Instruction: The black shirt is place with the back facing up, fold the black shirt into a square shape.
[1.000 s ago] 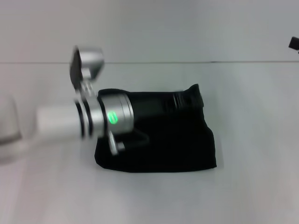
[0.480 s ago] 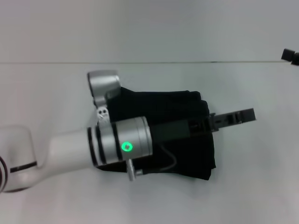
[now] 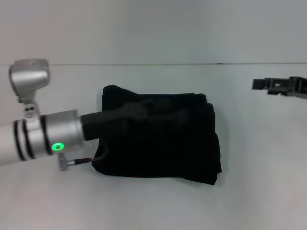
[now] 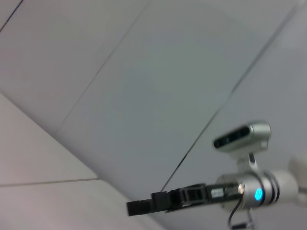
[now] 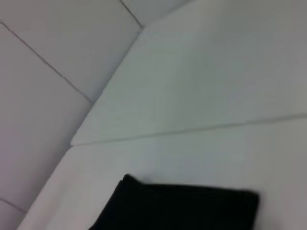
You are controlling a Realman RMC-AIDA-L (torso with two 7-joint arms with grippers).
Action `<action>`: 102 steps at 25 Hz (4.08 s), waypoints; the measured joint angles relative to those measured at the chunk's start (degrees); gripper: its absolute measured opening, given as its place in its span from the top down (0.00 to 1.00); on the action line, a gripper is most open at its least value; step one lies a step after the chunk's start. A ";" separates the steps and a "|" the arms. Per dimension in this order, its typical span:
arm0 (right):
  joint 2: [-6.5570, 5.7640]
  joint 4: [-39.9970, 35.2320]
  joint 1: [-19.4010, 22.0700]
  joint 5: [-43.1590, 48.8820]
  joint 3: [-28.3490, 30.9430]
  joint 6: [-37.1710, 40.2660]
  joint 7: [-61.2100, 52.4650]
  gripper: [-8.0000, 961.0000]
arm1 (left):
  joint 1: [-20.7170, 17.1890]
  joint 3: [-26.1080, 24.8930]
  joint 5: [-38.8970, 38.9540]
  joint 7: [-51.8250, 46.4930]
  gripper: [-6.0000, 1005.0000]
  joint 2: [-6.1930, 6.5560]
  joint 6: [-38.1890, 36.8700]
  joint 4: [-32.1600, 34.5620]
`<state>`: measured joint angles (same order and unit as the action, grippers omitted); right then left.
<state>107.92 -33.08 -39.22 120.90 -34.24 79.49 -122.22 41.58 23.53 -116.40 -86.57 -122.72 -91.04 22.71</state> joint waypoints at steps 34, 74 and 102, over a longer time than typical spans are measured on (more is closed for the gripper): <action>6.40 13.90 -7.95 1.70 -8.14 -10.48 -13.72 0.04 | -7.57 10.49 -3.86 13.68 0.06 1.08 2.45 16.47; 10.78 12.80 -6.41 -3.36 -7.27 -17.41 0.44 0.92 | -7.22 10.39 -3.75 12.14 0.05 0.92 4.02 14.31; 7.83 6.77 -3.41 -3.07 -13.34 -20.28 -1.47 0.87 | -4.23 10.23 -3.30 -1.04 0.05 0.97 10.59 14.18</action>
<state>115.75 -26.31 -42.62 117.83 -47.58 59.22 -123.69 37.34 33.76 -119.70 -87.61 -121.75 -80.45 36.89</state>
